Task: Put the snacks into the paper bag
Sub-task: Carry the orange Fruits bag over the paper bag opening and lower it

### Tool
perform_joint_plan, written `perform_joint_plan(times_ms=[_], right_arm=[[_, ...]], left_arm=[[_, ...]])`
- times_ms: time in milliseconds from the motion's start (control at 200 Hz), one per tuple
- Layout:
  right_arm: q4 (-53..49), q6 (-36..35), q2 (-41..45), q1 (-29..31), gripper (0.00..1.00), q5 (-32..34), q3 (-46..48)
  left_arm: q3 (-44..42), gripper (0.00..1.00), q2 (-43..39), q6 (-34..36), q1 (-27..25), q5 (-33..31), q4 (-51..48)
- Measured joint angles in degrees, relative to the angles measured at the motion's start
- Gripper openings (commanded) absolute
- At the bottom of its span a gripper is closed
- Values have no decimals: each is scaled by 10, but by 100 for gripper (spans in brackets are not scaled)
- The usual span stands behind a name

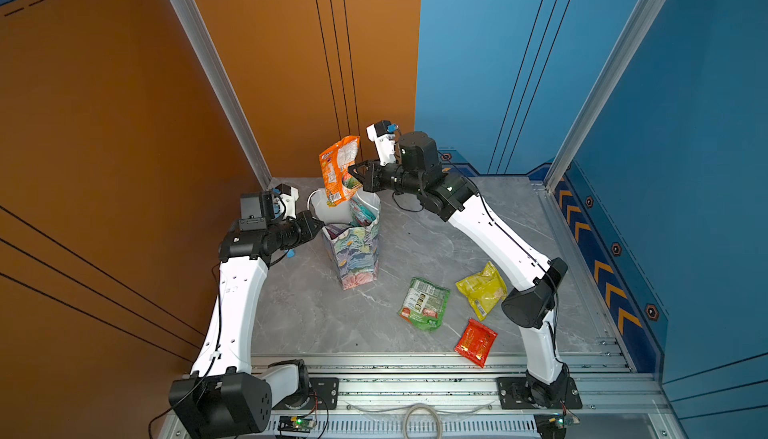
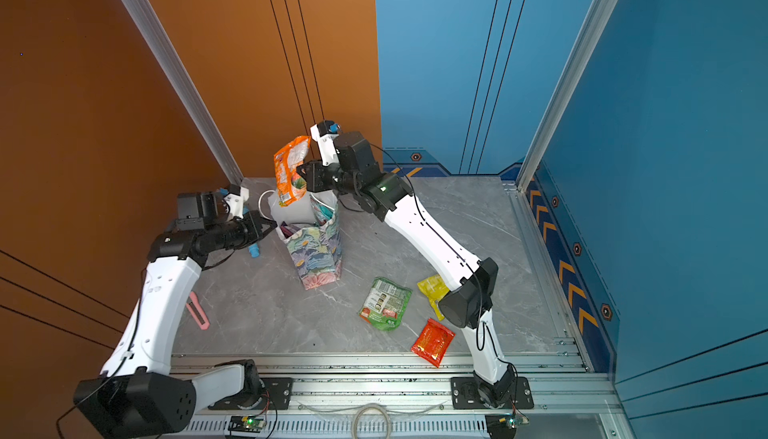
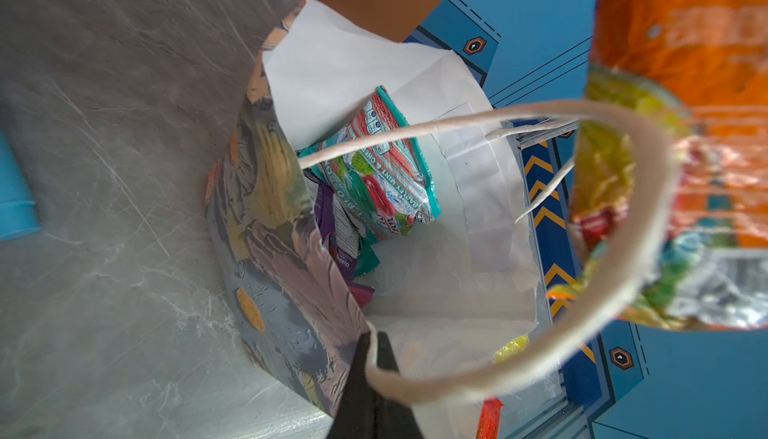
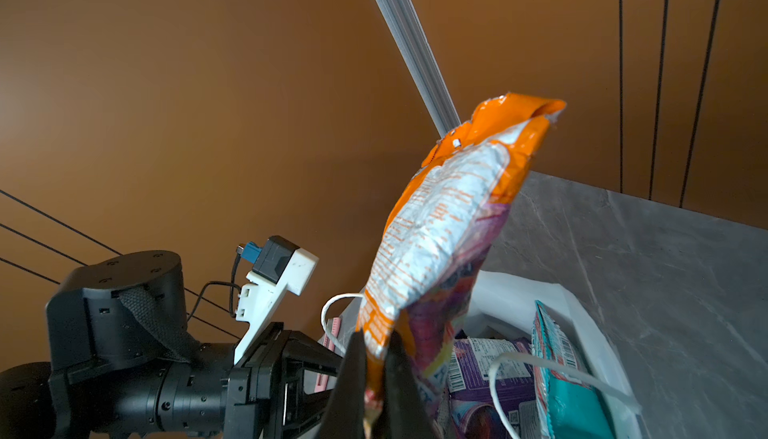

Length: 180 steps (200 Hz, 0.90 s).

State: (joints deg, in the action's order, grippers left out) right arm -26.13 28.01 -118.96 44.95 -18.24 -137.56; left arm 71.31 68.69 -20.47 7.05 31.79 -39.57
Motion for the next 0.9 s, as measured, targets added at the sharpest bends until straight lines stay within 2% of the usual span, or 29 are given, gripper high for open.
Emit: perform_joint_plan(times_ms=[515, 901], right_arm=[[-18, -21, 1, 1, 0, 22, 89], [-18, -23, 1, 18, 0, 17, 97]], left_arm=[[0, 0, 0, 0, 0, 0, 0], [0, 0, 0, 0, 0, 0, 0]])
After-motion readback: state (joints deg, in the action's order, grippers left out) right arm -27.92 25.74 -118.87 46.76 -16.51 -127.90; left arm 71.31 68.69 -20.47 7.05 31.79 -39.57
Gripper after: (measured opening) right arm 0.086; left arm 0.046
